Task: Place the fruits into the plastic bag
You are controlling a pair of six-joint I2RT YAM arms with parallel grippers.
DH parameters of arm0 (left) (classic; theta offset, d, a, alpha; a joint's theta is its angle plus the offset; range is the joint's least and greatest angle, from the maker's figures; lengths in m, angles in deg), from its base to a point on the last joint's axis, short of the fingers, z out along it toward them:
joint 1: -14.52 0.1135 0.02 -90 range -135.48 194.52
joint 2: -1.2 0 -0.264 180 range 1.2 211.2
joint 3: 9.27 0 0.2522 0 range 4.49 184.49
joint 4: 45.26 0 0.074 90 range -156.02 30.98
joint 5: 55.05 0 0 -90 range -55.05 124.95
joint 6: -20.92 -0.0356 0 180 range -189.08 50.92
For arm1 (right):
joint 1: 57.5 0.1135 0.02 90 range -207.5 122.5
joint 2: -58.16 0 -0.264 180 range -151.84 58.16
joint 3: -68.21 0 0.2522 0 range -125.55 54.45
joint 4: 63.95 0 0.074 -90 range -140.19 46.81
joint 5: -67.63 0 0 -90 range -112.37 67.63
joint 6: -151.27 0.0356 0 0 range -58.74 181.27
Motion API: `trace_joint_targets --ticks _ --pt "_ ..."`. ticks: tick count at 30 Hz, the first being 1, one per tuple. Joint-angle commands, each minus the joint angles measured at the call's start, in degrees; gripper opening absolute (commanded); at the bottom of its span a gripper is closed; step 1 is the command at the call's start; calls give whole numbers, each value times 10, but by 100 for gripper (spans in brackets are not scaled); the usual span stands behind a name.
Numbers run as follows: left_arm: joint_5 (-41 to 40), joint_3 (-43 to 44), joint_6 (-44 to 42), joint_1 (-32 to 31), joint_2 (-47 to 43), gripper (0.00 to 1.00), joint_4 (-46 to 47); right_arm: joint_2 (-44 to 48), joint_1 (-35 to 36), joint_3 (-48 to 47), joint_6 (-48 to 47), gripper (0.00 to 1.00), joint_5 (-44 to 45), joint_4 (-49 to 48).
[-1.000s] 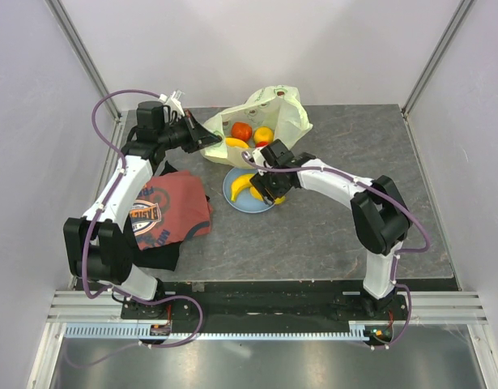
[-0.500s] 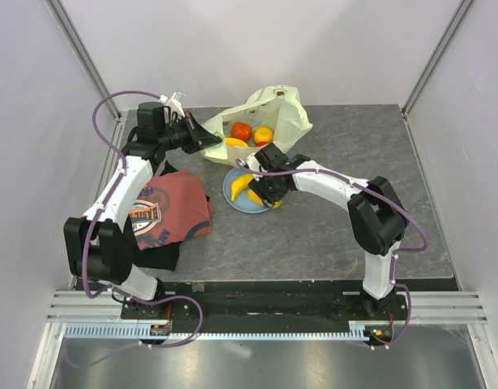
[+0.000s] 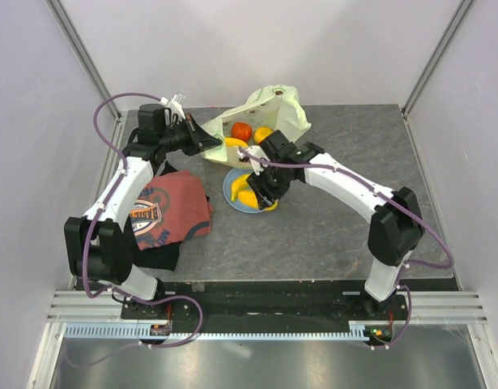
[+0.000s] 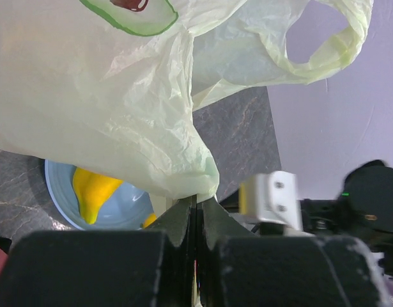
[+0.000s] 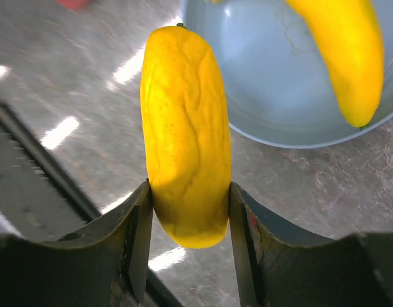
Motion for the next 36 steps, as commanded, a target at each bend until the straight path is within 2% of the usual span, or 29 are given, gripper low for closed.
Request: trace_joint_targets --ticks 1,5,7,12,17,22,25,27,32,36 --pt "5 -6 -14 -2 -9 2 8 55 -42 -70 58 0 -135 34" --pt "7 -8 -16 -2 -10 2 8 63 -124 -99 120 0 -193 -21" --pt "12 -8 -16 -2 -11 2 8 58 -139 -110 150 0 -198 -62" --pt "11 -9 -20 -2 -16 2 8 17 -146 -170 233 0 -124 -122" --pt "13 -9 -26 -2 -22 1 8 -77 -145 -291 323 0 -69 -116" --pt "33 -9 -39 -3 -22 1 9 -153 -146 -368 406 0 -9 -98" --pt "37 -9 -42 -3 -22 2 7 -211 -145 -457 397 0 19 -49" --pt "38 -8 -41 -3 -23 2 8 -234 -140 -467 389 0 40 -35" --pt "32 -5 -34 -3 -20 2 8 -226 -125 -443 339 0 70 -42" --pt "21 -5 -17 -3 -10 2 7 -166 -114 -357 316 0 53 -121"
